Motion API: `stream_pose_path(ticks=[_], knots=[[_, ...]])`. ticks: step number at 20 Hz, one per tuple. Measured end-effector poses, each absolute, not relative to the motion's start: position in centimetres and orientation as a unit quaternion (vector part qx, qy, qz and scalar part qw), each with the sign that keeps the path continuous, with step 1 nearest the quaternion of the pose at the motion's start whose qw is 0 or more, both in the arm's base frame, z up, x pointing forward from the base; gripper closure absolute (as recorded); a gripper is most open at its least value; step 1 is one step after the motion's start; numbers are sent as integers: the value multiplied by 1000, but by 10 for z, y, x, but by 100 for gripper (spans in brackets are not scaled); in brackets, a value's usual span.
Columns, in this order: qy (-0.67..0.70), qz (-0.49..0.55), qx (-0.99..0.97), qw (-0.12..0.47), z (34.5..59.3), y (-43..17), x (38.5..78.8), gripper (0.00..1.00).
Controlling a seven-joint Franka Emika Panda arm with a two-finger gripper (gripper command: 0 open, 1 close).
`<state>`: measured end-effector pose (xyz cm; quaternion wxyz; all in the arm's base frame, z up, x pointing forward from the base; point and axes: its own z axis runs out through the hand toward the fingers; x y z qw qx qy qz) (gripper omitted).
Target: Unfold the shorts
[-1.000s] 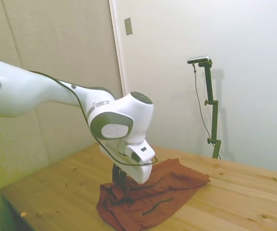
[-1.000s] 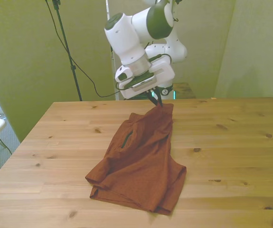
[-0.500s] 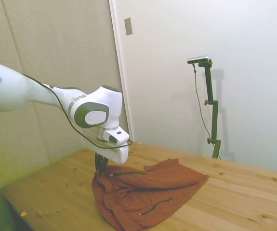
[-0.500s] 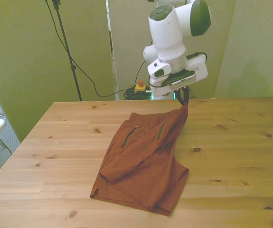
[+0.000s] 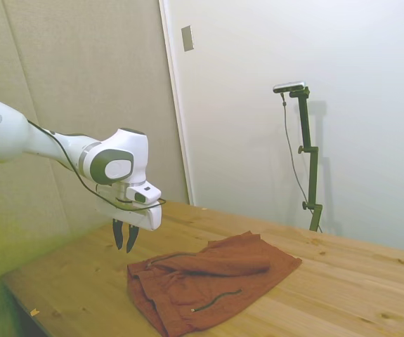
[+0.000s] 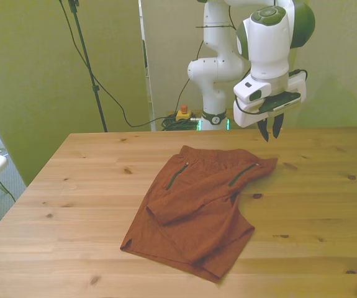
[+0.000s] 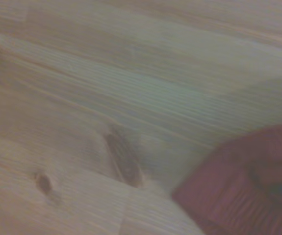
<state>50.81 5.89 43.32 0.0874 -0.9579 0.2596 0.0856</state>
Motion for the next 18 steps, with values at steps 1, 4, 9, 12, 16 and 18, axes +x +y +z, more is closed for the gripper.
stream_pose_path(ticks=[1, 4, 9, 12, 16, 18], knots=[[266, 81, -957, 87, 433, 57, 509, 0], [327, 36, -941, 74, 437, 28, 528, 0], [436, -16, -899, 41, 434, -87, 581, 0], [493, -42, -869, 7, 432, -164, 605, 0], [544, -72, -833, -66, 407, -210, 634, 0], [560, -90, -817, -108, 397, -211, 648, 0]])
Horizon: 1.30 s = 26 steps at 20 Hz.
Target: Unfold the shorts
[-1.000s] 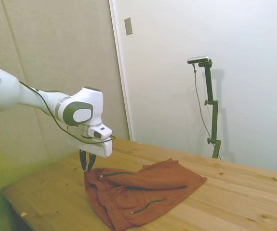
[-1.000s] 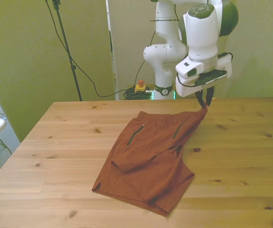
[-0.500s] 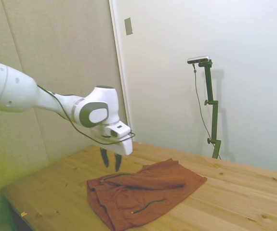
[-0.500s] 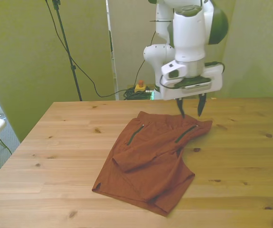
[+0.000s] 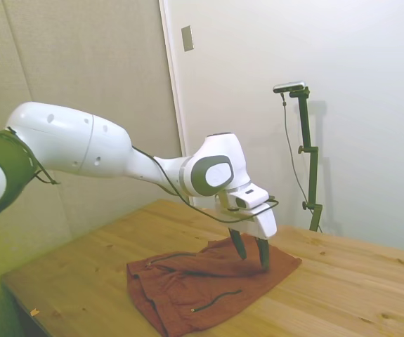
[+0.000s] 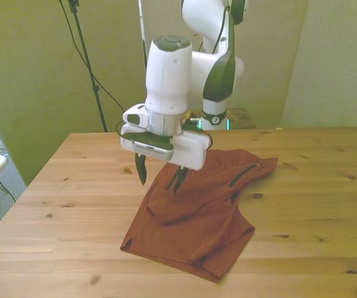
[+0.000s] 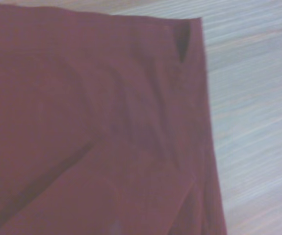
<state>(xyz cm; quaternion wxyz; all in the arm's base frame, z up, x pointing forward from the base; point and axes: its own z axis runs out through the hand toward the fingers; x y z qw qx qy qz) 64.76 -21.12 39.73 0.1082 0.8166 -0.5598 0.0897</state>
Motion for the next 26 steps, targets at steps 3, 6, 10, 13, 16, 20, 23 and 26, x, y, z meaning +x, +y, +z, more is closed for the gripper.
stream_pose_path(ticks=[3, 6, 10, 13, 16, 20, 23, 26], knots=[[-572, 124, 792, 172, 394, -197, 663, 0], [-574, 137, 782, 200, 398, -173, 669, 0], [-576, 137, 780, 203, 394, -169, 671, 0], [-575, 138, 780, 205, 387, -171, 675, 0], [-573, 138, 782, 206, 380, -169, 680, 0], [-566, 148, 787, 196, 374, -164, 686, 0], [-564, 147, 790, 193, 370, -158, 689, 0], [-564, 143, 789, 196, 364, -160, 688, 0]])
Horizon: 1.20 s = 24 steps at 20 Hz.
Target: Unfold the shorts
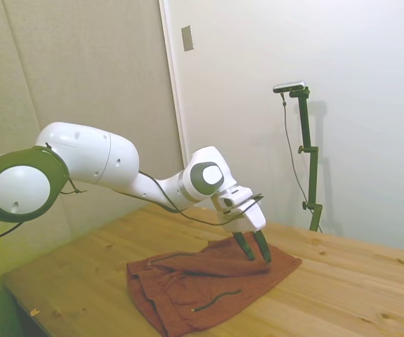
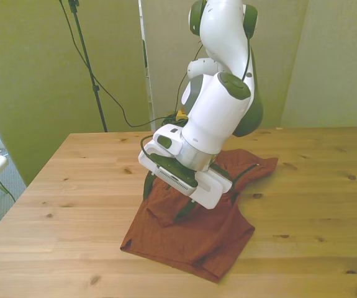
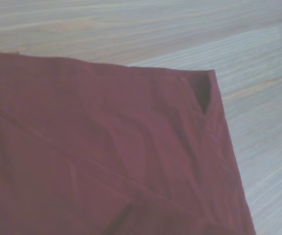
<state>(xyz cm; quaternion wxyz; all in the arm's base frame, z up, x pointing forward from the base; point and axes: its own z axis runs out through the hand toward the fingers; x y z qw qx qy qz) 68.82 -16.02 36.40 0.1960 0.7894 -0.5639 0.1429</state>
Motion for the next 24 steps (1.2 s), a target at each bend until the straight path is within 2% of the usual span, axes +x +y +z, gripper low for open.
stream_pose_path(ticks=[13, 14, 24], knots=[[-575, 133, 782, 202, 355, -183, 679, 0], [-575, 134, 782, 201, 354, -183, 679, 100], [-569, 142, 787, 191, 352, -179, 677, 100]])
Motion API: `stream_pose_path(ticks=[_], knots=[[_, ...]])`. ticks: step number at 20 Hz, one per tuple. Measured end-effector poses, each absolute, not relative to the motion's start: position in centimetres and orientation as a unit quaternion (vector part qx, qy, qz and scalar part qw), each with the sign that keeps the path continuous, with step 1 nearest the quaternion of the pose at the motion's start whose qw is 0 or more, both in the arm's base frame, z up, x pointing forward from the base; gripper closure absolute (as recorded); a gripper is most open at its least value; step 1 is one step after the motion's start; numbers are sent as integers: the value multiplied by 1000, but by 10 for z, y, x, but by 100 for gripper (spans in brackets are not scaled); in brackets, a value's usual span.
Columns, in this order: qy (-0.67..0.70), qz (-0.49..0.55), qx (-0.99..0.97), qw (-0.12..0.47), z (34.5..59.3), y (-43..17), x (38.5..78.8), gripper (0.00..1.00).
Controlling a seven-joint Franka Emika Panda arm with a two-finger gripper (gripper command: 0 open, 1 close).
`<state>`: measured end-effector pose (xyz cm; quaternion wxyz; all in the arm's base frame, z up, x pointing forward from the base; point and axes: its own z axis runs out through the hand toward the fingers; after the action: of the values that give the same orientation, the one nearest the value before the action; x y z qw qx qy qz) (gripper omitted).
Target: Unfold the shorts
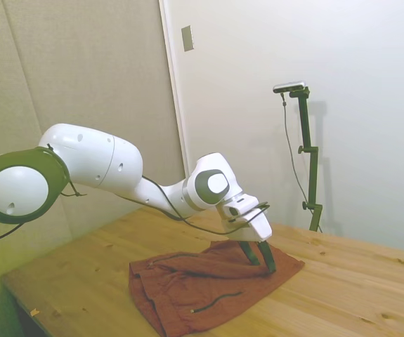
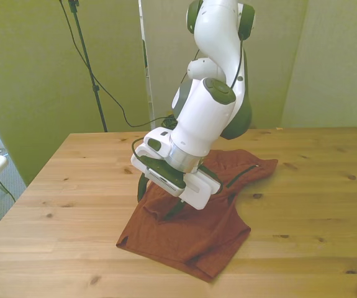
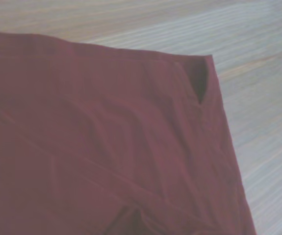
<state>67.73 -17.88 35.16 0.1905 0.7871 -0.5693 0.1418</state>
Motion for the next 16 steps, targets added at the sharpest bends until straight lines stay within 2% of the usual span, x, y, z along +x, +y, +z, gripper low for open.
stream_pose_path(ticks=[16], knots=[[-563, 133, 793, 189, 341, -170, 669, 100]])
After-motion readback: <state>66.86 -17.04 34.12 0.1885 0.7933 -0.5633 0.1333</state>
